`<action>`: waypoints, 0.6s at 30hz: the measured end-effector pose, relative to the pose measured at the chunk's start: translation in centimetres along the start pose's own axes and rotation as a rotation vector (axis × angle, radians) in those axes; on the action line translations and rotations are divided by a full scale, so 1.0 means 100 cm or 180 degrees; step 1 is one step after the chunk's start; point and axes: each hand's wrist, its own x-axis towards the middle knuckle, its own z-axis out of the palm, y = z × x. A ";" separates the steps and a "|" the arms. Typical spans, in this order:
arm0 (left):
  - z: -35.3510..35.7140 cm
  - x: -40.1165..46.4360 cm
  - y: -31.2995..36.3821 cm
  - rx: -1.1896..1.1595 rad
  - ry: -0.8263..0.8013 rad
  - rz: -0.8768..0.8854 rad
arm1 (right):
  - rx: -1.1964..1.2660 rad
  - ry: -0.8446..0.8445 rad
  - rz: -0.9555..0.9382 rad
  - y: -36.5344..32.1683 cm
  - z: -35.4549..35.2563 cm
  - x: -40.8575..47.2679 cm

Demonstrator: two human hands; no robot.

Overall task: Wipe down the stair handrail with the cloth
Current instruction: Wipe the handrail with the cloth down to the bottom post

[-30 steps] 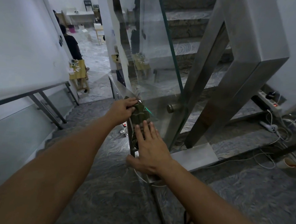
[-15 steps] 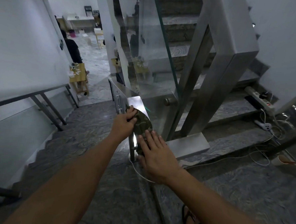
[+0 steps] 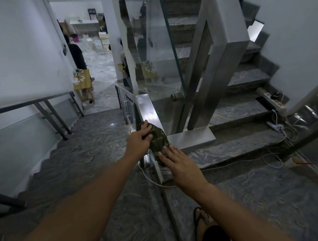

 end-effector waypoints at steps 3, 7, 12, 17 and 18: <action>0.005 -0.024 0.008 -0.0142 0.0107 -0.0107 | 0.0040 0.0273 0.0021 -0.006 0.007 -0.016; 0.013 -0.061 0.010 -0.0320 0.0419 -0.0269 | 0.0174 0.0341 0.0027 -0.017 0.026 -0.041; 0.023 -0.101 0.009 -0.0730 0.0526 -0.0650 | 0.0282 0.0491 0.0053 -0.020 0.036 -0.067; 0.035 -0.130 0.010 -0.0587 0.0046 -0.0756 | 0.0290 0.0368 -0.0044 -0.008 0.024 -0.085; 0.038 -0.136 0.010 -0.0534 -0.0026 -0.0767 | 0.0300 0.0298 0.0001 -0.005 0.020 -0.087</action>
